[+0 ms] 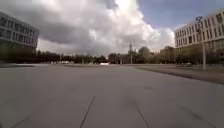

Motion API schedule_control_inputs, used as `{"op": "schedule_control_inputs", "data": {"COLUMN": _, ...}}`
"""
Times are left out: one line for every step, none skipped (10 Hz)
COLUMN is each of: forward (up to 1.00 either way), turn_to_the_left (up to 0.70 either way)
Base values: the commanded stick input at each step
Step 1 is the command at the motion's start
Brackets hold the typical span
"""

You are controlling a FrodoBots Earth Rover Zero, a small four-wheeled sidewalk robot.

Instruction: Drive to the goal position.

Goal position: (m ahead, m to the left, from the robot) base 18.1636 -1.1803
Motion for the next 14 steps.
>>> {"op": "schedule_control_inputs", "data": {"forward": 0.70, "turn_to_the_left": -0.05}}
{"op": "schedule_control_inputs", "data": {"forward": 0.70, "turn_to_the_left": -0.10}}
{"op": "schedule_control_inputs", "data": {"forward": 0.70, "turn_to_the_left": -0.14}}
{"op": "schedule_control_inputs", "data": {"forward": 0.70, "turn_to_the_left": -0.14}}
{"op": "schedule_control_inputs", "data": {"forward": 0.70, "turn_to_the_left": -0.14}}
{"op": "schedule_control_inputs", "data": {"forward": 0.70, "turn_to_the_left": 0.00}}
{"op": "schedule_control_inputs", "data": {"forward": 0.70, "turn_to_the_left": 0.00}}
{"op": "schedule_control_inputs", "data": {"forward": 0.70, "turn_to_the_left": 0.00}}
{"op": "schedule_control_inputs", "data": {"forward": 0.70, "turn_to_the_left": 0.00}}
{"op": "schedule_control_inputs", "data": {"forward": 0.70, "turn_to_the_left": 0.00}}
{"op": "schedule_control_inputs", "data": {"forward": 0.70, "turn_to_the_left": 0.00}}
{"op": "schedule_control_inputs", "data": {"forward": 0.70, "turn_to_the_left": 0.00}}
{"op": "schedule_control_inputs", "data": {"forward": 0.70, "turn_to_the_left": 0.00}}
{"op": "schedule_control_inputs", "data": {"forward": 0.70, "turn_to_the_left": 0.00}}
